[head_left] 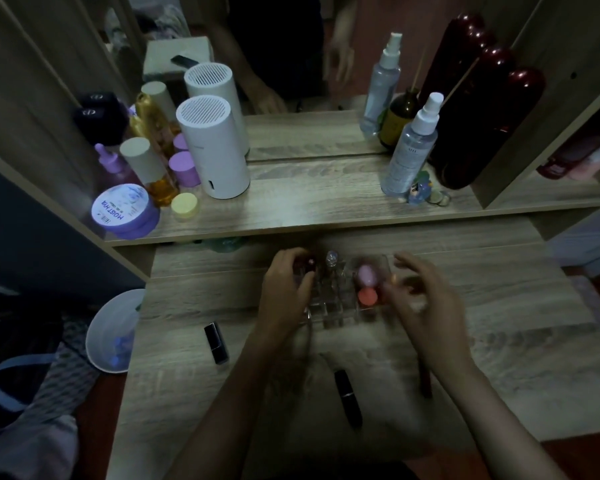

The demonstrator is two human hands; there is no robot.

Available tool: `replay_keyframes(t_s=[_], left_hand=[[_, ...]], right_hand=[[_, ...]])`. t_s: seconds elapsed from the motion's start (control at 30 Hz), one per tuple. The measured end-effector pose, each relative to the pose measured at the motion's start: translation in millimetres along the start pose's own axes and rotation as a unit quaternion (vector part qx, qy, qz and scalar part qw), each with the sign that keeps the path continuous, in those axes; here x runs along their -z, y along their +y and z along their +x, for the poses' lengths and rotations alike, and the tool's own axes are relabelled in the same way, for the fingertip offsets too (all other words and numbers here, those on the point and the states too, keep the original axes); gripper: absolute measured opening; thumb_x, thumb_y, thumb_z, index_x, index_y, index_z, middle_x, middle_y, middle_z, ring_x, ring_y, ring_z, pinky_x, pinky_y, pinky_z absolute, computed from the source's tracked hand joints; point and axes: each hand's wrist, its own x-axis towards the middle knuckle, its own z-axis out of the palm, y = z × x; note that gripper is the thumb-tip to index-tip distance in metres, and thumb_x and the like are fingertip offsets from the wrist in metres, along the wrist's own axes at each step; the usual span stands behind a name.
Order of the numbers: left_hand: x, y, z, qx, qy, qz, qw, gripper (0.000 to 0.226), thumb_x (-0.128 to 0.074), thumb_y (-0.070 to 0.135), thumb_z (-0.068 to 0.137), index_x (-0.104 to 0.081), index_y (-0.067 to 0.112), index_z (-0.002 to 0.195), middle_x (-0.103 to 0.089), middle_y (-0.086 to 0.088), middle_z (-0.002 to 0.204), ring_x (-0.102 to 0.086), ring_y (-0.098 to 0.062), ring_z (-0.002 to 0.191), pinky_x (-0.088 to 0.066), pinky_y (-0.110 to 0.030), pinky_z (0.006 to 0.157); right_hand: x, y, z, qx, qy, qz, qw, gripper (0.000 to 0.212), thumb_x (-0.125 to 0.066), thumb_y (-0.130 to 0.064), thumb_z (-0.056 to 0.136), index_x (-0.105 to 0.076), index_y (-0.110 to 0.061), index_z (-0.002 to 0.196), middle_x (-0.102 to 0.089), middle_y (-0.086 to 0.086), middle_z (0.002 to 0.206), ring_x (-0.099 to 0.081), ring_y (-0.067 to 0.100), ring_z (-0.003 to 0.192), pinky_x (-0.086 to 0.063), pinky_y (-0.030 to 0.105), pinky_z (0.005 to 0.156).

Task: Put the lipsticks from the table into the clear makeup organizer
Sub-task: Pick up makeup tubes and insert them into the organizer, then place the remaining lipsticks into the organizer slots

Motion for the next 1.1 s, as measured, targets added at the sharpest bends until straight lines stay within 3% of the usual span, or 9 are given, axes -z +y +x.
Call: replay_keyframes(t_s=[0.1, 0.2, 0.3, 0.5, 0.63, 0.73, 0.83, 0.97, 1.1], left_hand=[[9.4, 2.6, -16.1, 0.005, 0.023, -0.019, 1.0, 0.035, -0.066, 0.0, 0.076, -0.058, 0.009, 0.109, -0.057, -0.011, 0.114, -0.054, -0.015, 0.102, -0.046, -0.023, 0.09], [16.6, 1.4, -42.7, 0.037, 0.055, -0.037, 0.997, 0.038, -0.065, -0.003, 0.077, -0.055, 0.005, 0.113, -0.053, -0.014, 0.12, -0.051, -0.018, 0.108, -0.047, -0.032, 0.093], [20.0, -0.4, -74.2, 0.045, 0.059, -0.046, 0.996, 0.038, -0.067, -0.004, 0.077, -0.055, 0.004, 0.112, -0.054, -0.016, 0.12, -0.053, -0.014, 0.103, -0.046, -0.019, 0.087], [15.3, 11.8, -106.1, 0.047, 0.007, -0.063, 0.997, 0.035, -0.066, 0.005, 0.08, -0.055, 0.018, 0.11, -0.052, -0.001, 0.117, -0.052, -0.001, 0.101, -0.045, -0.002, 0.079], [17.8, 22.4, -116.7, 0.014, 0.002, -0.068, 0.998, 0.045, -0.067, 0.005, 0.08, -0.048, 0.036, 0.106, -0.047, 0.015, 0.11, -0.049, 0.011, 0.104, -0.041, 0.0, 0.082], [23.3, 22.2, -131.9, 0.015, 0.009, -0.066, 0.998, 0.055, -0.068, 0.004, 0.079, -0.043, 0.046, 0.105, -0.05, 0.008, 0.112, -0.049, 0.012, 0.104, -0.042, -0.001, 0.082], [29.3, 19.5, -149.3, 0.009, 0.034, -0.07, 0.997, 0.052, -0.068, 0.003, 0.078, -0.046, 0.043, 0.104, -0.054, -0.001, 0.112, -0.05, 0.011, 0.102, -0.041, 0.0, 0.082], [33.3, 17.6, -164.3, 0.019, 0.037, -0.08, 0.996, 0.052, -0.068, 0.0, 0.078, -0.048, 0.043, 0.101, -0.054, 0.003, 0.11, -0.056, 0.005, 0.099, -0.05, -0.013, 0.08], [34.9, 15.4, -175.4, 0.028, 0.033, -0.076, 0.996, 0.051, -0.068, 0.003, 0.078, -0.048, 0.042, 0.105, -0.054, 0.002, 0.114, -0.058, -0.001, 0.099, -0.054, -0.022, 0.081]], right_hand=[[34.5, 27.7, -46.5, -0.054, 0.01, -0.045, 0.997, 0.029, -0.069, -0.017, 0.084, -0.062, -0.019, 0.112, -0.063, -0.001, 0.097, -0.06, 0.006, 0.07, -0.042, 0.002, 0.068], [36.1, 55.4, -92.0, -0.189, -0.084, -0.119, 0.971, 0.051, -0.078, -0.017, 0.076, -0.06, -0.013, 0.123, -0.063, 0.017, 0.106, -0.067, 0.033, 0.081, -0.052, 0.028, 0.077], [22.5, 58.3, -118.6, -0.265, -0.136, -0.144, 0.944, 0.076, -0.079, -0.036, 0.072, -0.044, -0.027, 0.139, -0.058, 0.013, 0.119, -0.067, 0.035, 0.097, -0.057, 0.046, 0.078], [2.0, 69.5, -104.0, -0.252, -0.174, -0.171, 0.936, 0.094, -0.06, -0.047, 0.085, 0.01, -0.039, 0.148, -0.051, 0.011, 0.131, -0.065, 0.029, 0.101, -0.05, 0.036, 0.077], [1.7, 77.7, -83.5, -0.239, -0.209, -0.178, 0.932, 0.078, -0.056, -0.022, 0.089, -0.008, -0.027, 0.151, -0.061, 0.016, 0.122, -0.062, 0.034, 0.103, -0.051, 0.041, 0.082], [6.2, 80.7, -77.4, -0.227, -0.215, -0.165, 0.935, 0.066, -0.058, -0.014, 0.087, -0.028, -0.019, 0.145, -0.067, 0.019, 0.112, -0.063, 0.035, 0.1, -0.051, 0.04, 0.082], [10.2, 83.8, -79.0, -0.228, -0.224, -0.176, 0.931, 0.08, -0.064, -0.016, 0.083, -0.019, -0.021, 0.148, -0.069, 0.022, 0.105, -0.065, 0.036, 0.093, -0.05, 0.037, 0.075], [18.1, 93.6, -73.4, -0.248, -0.272, -0.124, 0.921, 0.086, -0.072, -0.012, 0.076, -0.023, -0.022, 0.146, -0.071, 0.002, 0.058, -0.065, 0.007, 0.043, -0.047, 0.017, 0.048], [23.5, 96.3, -74.1, -0.256, -0.255, -0.066, 0.93, 0.071, -0.073, -0.002, 0.073, -0.032, -0.02, 0.128, -0.069, 0.007, 0.046, -0.064, 0.02, 0.035, -0.047, 0.016, 0.036]])
